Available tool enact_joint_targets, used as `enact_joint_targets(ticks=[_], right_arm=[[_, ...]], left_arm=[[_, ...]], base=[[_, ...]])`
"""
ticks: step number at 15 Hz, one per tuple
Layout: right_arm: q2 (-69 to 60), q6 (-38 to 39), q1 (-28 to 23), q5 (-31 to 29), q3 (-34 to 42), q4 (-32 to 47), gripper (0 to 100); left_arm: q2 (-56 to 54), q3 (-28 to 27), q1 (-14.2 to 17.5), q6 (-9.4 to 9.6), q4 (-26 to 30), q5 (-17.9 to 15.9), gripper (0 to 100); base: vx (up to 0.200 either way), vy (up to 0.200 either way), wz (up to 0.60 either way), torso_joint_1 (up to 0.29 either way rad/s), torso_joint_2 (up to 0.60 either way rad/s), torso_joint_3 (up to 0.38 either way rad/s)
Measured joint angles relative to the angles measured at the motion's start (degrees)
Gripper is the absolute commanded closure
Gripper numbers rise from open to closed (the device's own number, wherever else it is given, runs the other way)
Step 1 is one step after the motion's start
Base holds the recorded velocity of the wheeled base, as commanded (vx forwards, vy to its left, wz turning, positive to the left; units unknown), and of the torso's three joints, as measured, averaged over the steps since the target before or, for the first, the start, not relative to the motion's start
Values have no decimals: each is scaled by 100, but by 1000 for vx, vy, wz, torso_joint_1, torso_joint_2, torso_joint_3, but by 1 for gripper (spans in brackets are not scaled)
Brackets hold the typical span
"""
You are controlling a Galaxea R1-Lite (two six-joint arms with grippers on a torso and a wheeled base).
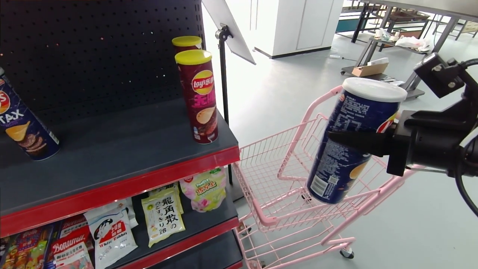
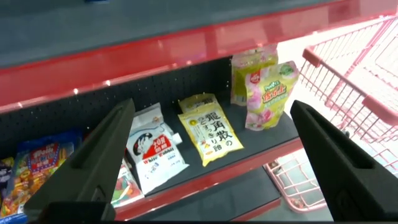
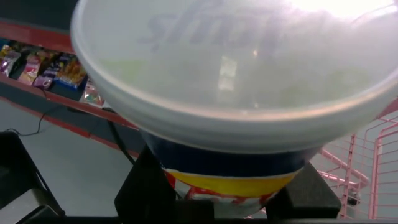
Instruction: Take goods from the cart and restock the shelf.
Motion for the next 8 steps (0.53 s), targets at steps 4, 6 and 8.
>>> enact_joint_targets(ticks=[4, 6, 8], right_arm=[[-11, 0, 10, -44, 20, 18, 100], [-11, -2, 10, -55, 34, 27, 100], [-13, -2, 6, -148, 85, 29, 100]], left_arm=[[0, 0, 0, 0, 0, -2, 0], [0, 0, 0, 0, 0, 0, 0], [0, 0, 0, 0, 0, 0, 0]], base=[[0, 0, 0, 154, -388, -231], [0, 0, 0, 13, -38, -23], [0, 0, 300, 4, -1, -4]])
